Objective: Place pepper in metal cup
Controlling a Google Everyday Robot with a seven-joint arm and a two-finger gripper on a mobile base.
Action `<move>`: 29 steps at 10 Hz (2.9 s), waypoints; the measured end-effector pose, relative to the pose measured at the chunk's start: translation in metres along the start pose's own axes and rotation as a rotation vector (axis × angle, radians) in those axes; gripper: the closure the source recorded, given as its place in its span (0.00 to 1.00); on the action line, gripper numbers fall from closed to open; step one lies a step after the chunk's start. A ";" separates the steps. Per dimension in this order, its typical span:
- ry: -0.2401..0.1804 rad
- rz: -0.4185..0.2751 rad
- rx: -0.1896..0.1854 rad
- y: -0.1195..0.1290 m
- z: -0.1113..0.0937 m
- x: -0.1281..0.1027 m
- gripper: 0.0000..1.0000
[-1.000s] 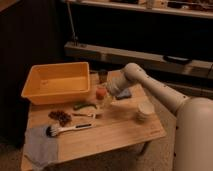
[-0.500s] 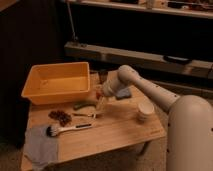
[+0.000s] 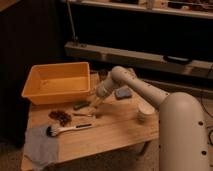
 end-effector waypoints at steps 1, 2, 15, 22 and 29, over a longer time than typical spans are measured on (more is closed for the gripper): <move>0.003 -0.002 0.002 -0.001 0.001 0.000 0.42; 0.013 -0.004 0.002 -0.001 0.005 0.001 0.42; 0.082 0.080 -0.010 -0.006 0.039 0.034 0.74; 0.067 0.109 -0.020 -0.008 0.012 0.024 1.00; 0.120 0.062 0.136 -0.051 -0.141 0.005 1.00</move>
